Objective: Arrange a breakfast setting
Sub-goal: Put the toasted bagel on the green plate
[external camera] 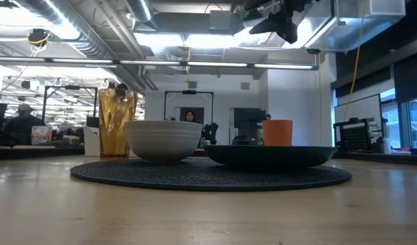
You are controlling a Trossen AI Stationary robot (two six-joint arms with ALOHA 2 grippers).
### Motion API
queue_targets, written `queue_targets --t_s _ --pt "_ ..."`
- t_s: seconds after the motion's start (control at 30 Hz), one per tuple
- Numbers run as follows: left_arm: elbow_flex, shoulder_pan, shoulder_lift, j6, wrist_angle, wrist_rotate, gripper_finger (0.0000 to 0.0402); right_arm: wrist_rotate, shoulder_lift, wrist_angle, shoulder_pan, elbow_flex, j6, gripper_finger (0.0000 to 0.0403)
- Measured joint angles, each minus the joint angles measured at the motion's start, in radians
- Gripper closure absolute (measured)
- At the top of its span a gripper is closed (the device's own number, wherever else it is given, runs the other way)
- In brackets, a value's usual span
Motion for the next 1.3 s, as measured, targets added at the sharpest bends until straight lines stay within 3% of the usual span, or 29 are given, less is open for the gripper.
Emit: queue_targets --t_s 0.2,0.4,0.53,0.67,0.83,1.0,1.13,1.3 --pt "-0.004 0.001 0.0 0.029 0.002 -0.024 0.0304 0.0 0.0 0.0 0.001 0.0 0.022 0.0173" --pt "-0.052 0.001 0.001 0.029 0.028 0.065 0.03 -0.003 0.0 -0.001 0.001 0.0 0.03 0.0173" --pt "-0.057 0.0 0.002 0.031 0.027 0.061 0.0301 -0.004 0.0 -0.001 0.001 0.0 0.031 0.0173" --pt "-0.057 0.001 0.002 0.031 0.025 0.079 0.0324 -0.004 0.0 -0.001 0.001 0.0 0.031 0.0173" --pt "-0.057 0.001 0.002 0.03 0.028 0.133 0.0383 -0.004 0.0 -0.001 0.001 0.0 0.031 0.0173" --pt "-0.052 0.001 -0.019 0.029 0.034 0.187 0.0384 -0.004 0.0 0.0 0.001 0.0 0.047 0.0173" --pt "-0.008 0.001 -0.049 0.021 0.009 0.138 0.0385 -0.004 0.0 0.009 0.001 0.0 0.058 0.0173" --pt "0.1 0.001 -0.079 -0.001 -0.073 0.006 0.0388 -0.028 0.0 0.041 0.001 0.0 0.084 0.0173"
